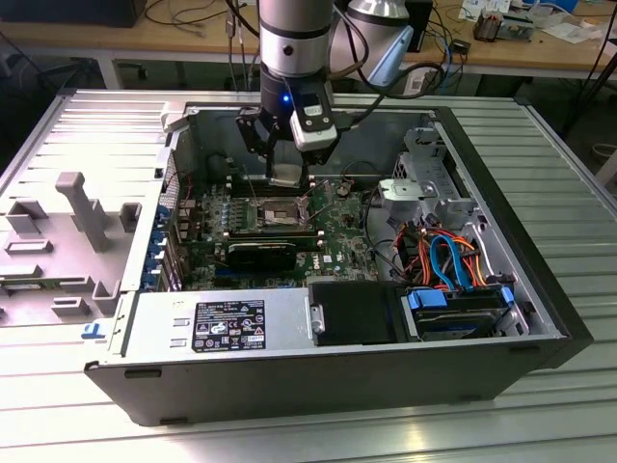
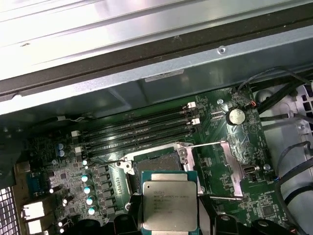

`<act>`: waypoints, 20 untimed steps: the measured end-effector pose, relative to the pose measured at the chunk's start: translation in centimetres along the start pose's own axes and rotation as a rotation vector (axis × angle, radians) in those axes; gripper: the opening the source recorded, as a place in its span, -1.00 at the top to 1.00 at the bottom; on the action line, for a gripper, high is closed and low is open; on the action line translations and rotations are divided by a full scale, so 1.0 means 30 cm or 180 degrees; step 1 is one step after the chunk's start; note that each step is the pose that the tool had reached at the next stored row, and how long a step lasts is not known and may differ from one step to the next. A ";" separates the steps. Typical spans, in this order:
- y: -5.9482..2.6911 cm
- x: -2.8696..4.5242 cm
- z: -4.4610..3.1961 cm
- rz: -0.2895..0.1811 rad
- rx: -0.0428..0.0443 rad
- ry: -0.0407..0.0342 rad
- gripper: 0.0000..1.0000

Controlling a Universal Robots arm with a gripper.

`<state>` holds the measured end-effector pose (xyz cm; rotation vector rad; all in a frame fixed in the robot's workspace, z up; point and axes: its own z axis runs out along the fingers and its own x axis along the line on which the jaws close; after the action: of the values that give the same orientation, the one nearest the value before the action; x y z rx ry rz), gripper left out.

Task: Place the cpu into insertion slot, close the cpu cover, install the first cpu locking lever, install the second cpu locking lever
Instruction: 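Place the cpu into insertion slot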

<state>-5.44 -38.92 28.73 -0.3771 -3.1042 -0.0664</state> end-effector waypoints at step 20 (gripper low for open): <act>0.000 0.000 0.008 0.0315 -0.0005 -0.0013 -0.08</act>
<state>-5.44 -38.92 28.49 -0.5309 -3.0838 -0.0670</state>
